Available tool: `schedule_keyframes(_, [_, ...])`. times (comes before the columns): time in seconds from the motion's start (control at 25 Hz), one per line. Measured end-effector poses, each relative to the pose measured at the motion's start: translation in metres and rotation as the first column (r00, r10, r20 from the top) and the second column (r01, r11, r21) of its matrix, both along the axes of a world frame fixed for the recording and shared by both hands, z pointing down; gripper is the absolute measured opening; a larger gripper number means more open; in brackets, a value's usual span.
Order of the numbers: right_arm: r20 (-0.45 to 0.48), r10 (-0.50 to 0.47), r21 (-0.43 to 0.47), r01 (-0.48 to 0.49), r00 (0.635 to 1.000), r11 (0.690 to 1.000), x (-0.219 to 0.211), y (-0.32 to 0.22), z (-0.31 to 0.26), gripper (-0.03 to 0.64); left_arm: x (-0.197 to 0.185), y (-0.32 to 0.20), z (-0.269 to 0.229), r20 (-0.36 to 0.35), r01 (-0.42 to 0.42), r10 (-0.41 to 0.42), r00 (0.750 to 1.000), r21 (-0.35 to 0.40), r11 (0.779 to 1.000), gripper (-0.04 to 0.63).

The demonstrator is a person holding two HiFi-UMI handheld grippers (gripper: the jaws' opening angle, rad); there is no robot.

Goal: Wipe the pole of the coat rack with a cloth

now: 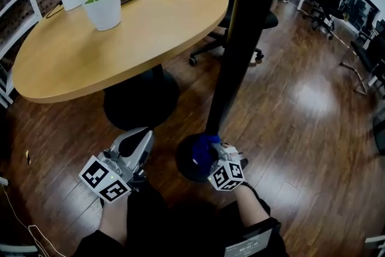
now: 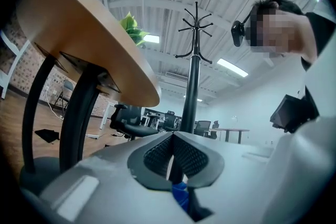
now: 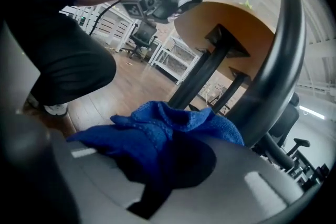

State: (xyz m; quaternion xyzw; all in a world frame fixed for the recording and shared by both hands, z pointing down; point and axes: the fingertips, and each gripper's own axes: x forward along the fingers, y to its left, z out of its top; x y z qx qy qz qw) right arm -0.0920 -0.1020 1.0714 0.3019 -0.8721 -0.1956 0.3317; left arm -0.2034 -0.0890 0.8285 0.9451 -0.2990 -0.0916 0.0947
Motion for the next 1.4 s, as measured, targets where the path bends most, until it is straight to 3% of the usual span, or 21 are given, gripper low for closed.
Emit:
schedule_keyframes(0.2, [0.084, 0.053, 0.121, -0.063, 0.995, 0.991, 0.001, -0.008, -0.133, 0.021, 0.003, -0.001, -0.049, -0.01, -0.012, 0.012, 1.0, -0.041, 0.999, 0.0])
schedule_keyframes(0.44, [0.106, 0.063, 0.179, -0.081, 0.992, 0.981, 0.002, -0.012, -0.32, 0.02, 0.019, 0.011, -0.171, 0.023, -0.066, 0.069, 0.997, -0.12, 0.991, 0.0])
schedule_keyframes(0.6, [0.178, 0.095, 0.181, -0.127, 0.979, 0.975, 0.007, -0.012, -0.428, 0.02, 0.031, 0.036, -0.257, 0.043, -0.114, 0.123, 0.991, -0.17, 0.979, 0.0])
schedule_keyframes(0.72, [0.27, 0.175, 0.158, -0.223, 0.947, 0.962, 0.022, -0.01, -0.508, 0.021, 0.04, 0.059, -0.318, 0.044, -0.143, 0.156, 0.987, -0.212, 0.967, 0.0])
schedule_keyframes(0.8, [0.353, 0.248, 0.125, -0.309, 0.902, 0.943, 0.037, -0.006, -0.557, 0.02, 0.043, 0.073, -0.359, 0.04, -0.156, 0.169, 0.985, -0.222, 0.963, 0.0])
schedule_keyframes(0.88, [0.464, 0.297, 0.077, -0.372, 0.835, 0.925, 0.05, 0.005, -0.601, 0.02, 0.047, 0.082, -0.399, 0.027, -0.17, 0.179, 0.984, -0.206, 0.964, 0.0])
schedule_keyframes(0.92, [0.541, 0.309, 0.039, -0.391, 0.782, 0.92, 0.055, 0.014, -0.623, 0.021, 0.049, 0.086, -0.418, 0.016, -0.175, 0.182, 0.983, -0.191, 0.966, 0.0])
schedule_keyframes(1.0, [0.71, 0.317, -0.072, -0.382, 0.629, 0.921, 0.059, 0.035, -0.664, 0.021, 0.053, 0.091, -0.453, -0.018, -0.188, 0.187, 0.982, -0.152, 0.97, 0.0])
schedule_keyframes(1.08, [0.838, 0.295, -0.166, -0.3, 0.459, 0.939, 0.056, 0.059, -0.701, 0.021, 0.058, 0.094, -0.483, -0.076, -0.208, 0.2, 0.977, -0.112, 0.972, 0.0])
schedule_keyframes(1.2, [0.945, 0.245, -0.22, -0.133, 0.218, 0.966, 0.049, 0.095, -0.742, 0.021, 0.06, 0.101, -0.511, -0.159, -0.239, 0.224, 0.961, -0.08, 0.968, 0.0])
schedule_keyframes(1.28, [0.97, 0.207, -0.2, -0.069, 0.125, 0.977, 0.046, 0.117, -0.757, 0.021, 0.058, 0.106, -0.518, -0.187, -0.254, 0.237, 0.953, -0.074, 0.964, 0.0])
schedule_keyframes(1.4, [0.984, 0.173, -0.172, -0.011, 0.046, 0.985, 0.043, 0.14, -0.763, 0.021, 0.05, 0.109, -0.519, -0.222, -0.26, 0.236, 0.946, -0.086, 0.962, 0.0])
